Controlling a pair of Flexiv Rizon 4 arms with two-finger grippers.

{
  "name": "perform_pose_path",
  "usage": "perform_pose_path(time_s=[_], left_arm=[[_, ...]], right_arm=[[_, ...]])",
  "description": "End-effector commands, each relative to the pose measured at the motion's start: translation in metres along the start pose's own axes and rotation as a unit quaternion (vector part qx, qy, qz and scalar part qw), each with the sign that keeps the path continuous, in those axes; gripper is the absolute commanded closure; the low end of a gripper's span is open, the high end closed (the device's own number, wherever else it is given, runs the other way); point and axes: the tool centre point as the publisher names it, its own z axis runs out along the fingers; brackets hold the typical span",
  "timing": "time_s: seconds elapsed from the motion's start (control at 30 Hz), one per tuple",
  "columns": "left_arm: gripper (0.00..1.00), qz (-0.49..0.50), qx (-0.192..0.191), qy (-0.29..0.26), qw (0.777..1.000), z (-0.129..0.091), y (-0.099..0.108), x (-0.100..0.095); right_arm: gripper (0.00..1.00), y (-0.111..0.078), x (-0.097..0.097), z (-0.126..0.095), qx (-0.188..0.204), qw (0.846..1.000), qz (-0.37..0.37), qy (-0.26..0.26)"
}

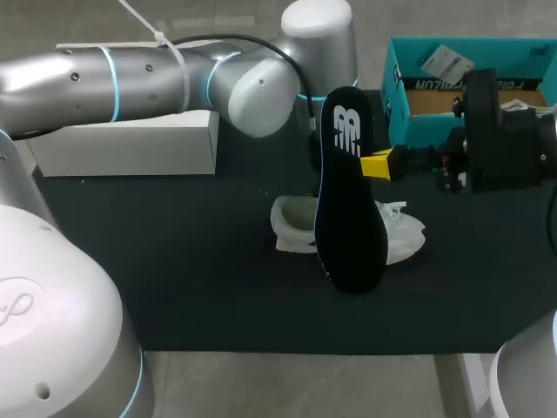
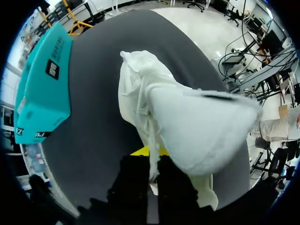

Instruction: Take the shoe out of the shoebox, open the shoe tongue, remove and reinsert the insole, then place the shoe into the shoebox

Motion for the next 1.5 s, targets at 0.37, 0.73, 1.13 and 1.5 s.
perform_pose_path(time_s=[0.37, 0.73, 1.13, 1.5], left_arm=[[1.0, 0.553, -0.009, 0.114, 0.825, -0.05, 0.013, -0.01], [1.0, 0.608, 0.002, 0.092, 0.788, -0.056, 0.009, -0.008], [1.0, 0.622, 0.011, 0.083, 0.778, -0.052, 0.006, -0.013], [1.0, 0.598, -0.018, 0.108, 0.794, -0.051, 0.019, -0.014]], right_arm=[[1.0, 0.001, -0.001, 0.003, 0.001, 1.0, 0.001, 0.0], [1.0, 0.001, -0.001, 0.003, 0.001, 1.0, 0.001, 0.0], [1.0, 0.001, -0.001, 0.003, 0.001, 1.0, 0.001, 0.0], [1.0, 0.001, -0.001, 0.003, 0.001, 1.0, 0.001, 0.0]])
